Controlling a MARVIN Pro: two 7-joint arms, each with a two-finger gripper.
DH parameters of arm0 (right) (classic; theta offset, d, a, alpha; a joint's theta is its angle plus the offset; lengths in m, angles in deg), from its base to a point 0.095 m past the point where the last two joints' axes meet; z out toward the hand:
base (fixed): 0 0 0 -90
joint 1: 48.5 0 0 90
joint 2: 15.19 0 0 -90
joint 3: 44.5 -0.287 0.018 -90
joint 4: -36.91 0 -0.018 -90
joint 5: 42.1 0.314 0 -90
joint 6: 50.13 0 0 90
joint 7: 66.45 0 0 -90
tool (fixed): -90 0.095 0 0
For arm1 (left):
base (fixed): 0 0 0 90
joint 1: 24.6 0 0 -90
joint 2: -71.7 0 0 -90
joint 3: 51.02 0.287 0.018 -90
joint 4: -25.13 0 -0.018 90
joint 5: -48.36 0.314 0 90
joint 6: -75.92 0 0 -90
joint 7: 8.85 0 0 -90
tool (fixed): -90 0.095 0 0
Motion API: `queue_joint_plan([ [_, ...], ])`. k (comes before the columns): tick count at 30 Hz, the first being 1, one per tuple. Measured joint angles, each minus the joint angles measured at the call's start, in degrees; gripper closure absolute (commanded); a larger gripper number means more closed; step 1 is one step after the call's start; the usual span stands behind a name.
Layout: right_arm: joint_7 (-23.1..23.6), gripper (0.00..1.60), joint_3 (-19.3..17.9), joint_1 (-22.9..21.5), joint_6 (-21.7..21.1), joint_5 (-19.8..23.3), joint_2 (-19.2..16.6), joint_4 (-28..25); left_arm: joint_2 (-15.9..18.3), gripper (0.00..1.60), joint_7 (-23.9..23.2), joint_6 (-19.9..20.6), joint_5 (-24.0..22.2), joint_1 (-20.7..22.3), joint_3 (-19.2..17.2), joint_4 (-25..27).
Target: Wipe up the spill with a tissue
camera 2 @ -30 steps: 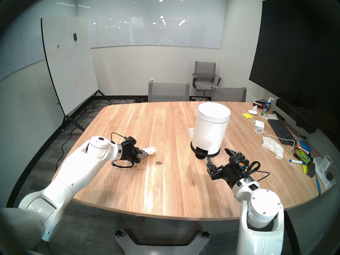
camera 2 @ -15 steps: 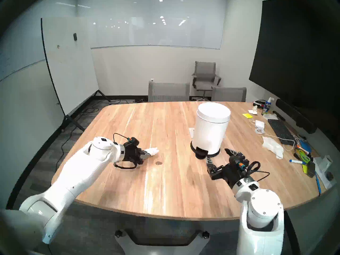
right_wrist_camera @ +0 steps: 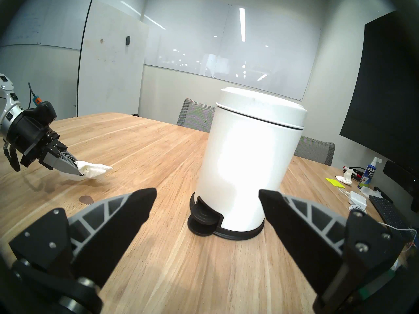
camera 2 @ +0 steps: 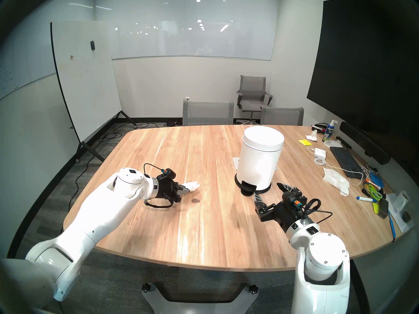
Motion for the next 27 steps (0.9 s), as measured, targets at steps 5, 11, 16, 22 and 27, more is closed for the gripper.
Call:
queue_joint_plan([
  [5, 0.0, 0.00, 0.0, 0.0, 0.0, 0.0, 0.0, 0.0, -0.1, 1.60, 0.7, 0.9, 0.0, -0.3, 0.2, 1.4],
  [11, 0.0, 0.00, 0.0, 0.0, 0.0, 0.0, 0.0, 0.0, -0.2, 1.60, 1.7, 2.0, -0.1, -1.2, 0.3, 3.4],
  [16, 0.0, 0.00, 0.0, 0.0, 0.0, 0.0, 0.0, 0.0, -0.2, 1.60, 2.5, 2.6, -0.1, -2.3, 0.5, 4.6],
  [22, 0.0, 0.00, 0.0, 0.0, 0.0, 0.0, 0.0, 0.0, -0.2, 1.60, 3.4, 3.3, -0.1, -3.7, 0.8, 6.4],
  [27, 0.0, 0.00, 0.0, 0.0, 0.0, 0.0, 0.0, 0.0, -0.2, 1.29, 4.0, 4.0, -0.1, -4.4, 1.0, 7.6],
])
